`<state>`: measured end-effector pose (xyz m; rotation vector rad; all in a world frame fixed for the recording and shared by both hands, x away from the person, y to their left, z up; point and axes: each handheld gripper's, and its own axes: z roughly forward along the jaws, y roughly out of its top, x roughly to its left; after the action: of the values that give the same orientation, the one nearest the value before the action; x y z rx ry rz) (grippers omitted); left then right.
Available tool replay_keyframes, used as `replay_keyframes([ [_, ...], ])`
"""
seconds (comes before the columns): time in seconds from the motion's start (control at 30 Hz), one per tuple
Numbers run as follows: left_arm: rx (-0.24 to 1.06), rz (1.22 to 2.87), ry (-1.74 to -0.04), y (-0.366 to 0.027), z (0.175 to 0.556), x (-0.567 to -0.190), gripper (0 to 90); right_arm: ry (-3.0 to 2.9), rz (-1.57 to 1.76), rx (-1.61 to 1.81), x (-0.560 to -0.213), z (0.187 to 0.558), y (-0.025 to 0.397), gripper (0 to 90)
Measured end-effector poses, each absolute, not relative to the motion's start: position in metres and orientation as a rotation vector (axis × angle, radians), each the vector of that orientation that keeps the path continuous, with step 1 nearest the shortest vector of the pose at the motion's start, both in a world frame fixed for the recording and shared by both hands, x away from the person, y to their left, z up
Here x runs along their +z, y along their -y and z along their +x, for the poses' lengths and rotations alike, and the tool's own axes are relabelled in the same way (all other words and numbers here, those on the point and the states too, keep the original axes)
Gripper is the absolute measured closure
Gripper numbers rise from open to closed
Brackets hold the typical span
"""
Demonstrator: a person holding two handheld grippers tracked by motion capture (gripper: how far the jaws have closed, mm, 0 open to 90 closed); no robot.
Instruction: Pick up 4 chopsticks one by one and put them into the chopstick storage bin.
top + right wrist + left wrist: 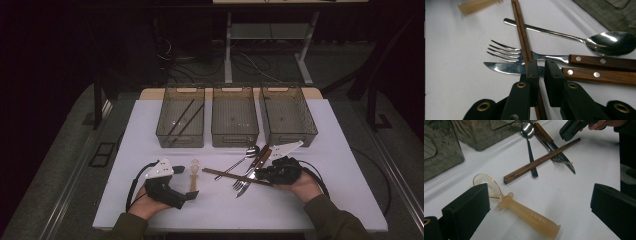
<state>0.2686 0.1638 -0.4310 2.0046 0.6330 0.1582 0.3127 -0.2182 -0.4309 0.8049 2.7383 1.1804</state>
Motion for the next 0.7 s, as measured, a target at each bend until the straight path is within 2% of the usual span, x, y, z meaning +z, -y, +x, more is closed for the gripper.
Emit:
replay_keyframes([
  [0.7, 0.148, 2.009, -0.625, -0.1626, 0.2683, -0.4313, 1.1, -2.780, 0.807, 1.143, -0.4408, 0.3147, 0.2178, 80.7],
])
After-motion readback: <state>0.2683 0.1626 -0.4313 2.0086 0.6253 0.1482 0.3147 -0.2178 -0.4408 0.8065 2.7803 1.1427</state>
